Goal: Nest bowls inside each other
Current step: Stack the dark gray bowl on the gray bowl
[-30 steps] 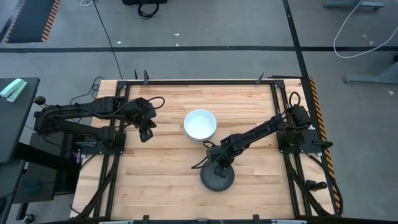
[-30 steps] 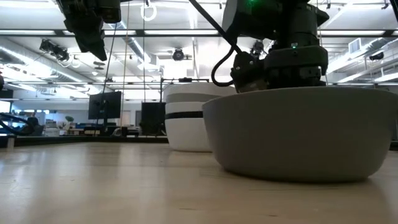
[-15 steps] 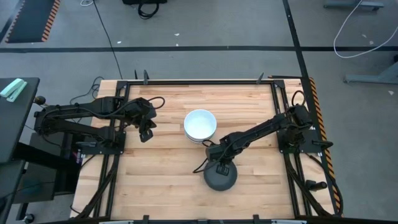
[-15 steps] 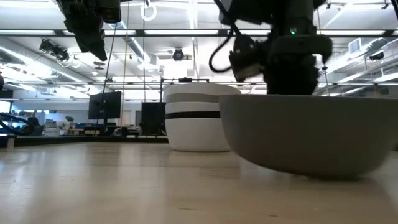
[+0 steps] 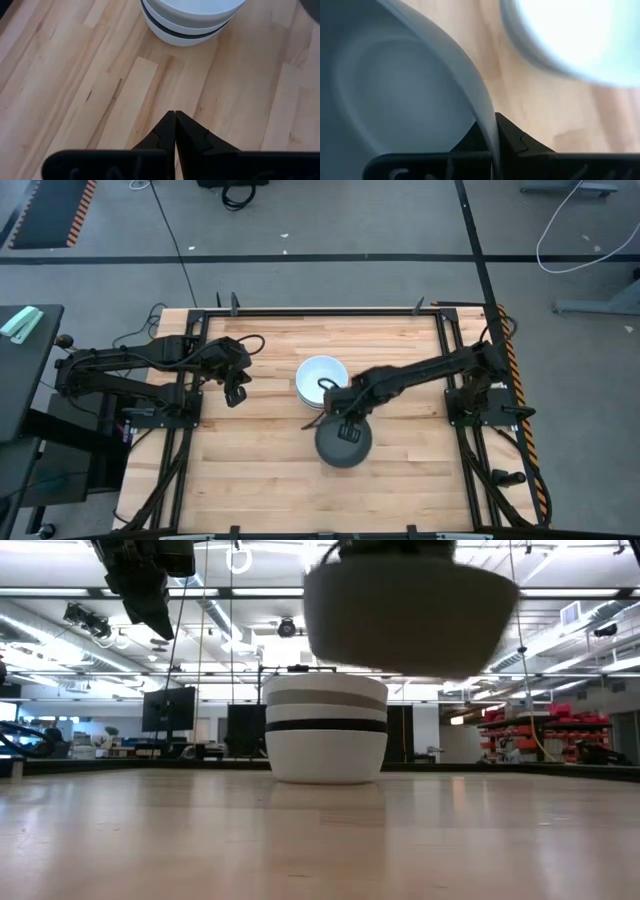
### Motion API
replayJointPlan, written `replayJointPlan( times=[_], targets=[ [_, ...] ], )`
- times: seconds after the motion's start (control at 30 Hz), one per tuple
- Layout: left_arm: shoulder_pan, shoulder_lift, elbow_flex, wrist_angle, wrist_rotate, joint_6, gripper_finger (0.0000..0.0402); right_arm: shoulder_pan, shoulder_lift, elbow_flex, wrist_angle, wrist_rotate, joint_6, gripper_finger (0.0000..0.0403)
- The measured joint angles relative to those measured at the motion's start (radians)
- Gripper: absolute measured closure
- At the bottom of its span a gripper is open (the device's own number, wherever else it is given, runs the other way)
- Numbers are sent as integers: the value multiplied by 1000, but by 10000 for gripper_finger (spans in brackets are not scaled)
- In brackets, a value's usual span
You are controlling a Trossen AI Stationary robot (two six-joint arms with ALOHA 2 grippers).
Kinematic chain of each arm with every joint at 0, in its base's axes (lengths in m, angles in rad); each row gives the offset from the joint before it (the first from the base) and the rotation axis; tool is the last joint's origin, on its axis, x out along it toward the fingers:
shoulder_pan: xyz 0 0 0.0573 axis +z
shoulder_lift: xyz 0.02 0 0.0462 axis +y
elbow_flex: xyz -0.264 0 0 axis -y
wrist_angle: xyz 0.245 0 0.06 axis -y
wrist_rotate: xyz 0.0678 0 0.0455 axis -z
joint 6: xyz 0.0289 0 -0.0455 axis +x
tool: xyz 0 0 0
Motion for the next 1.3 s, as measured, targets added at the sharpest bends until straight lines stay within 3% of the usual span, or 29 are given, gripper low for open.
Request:
replayJointPlan(
  times=[0.43,0.73,1.0,1.3],
  targets=[
    [0,0,0,9,-7,26,381,-247,-9,272,-13,18,-51,395],
    [0,0,0,9,-8,54,388,-423,6,300,-4,-26,-25,396],
    [0,0,0,8,-8,61,375,-454,119,299,5,-112,-65,396],
    [0,0,0,8,-8,61,387,-474,198,299,0,-154,-97,396]
  ],
)
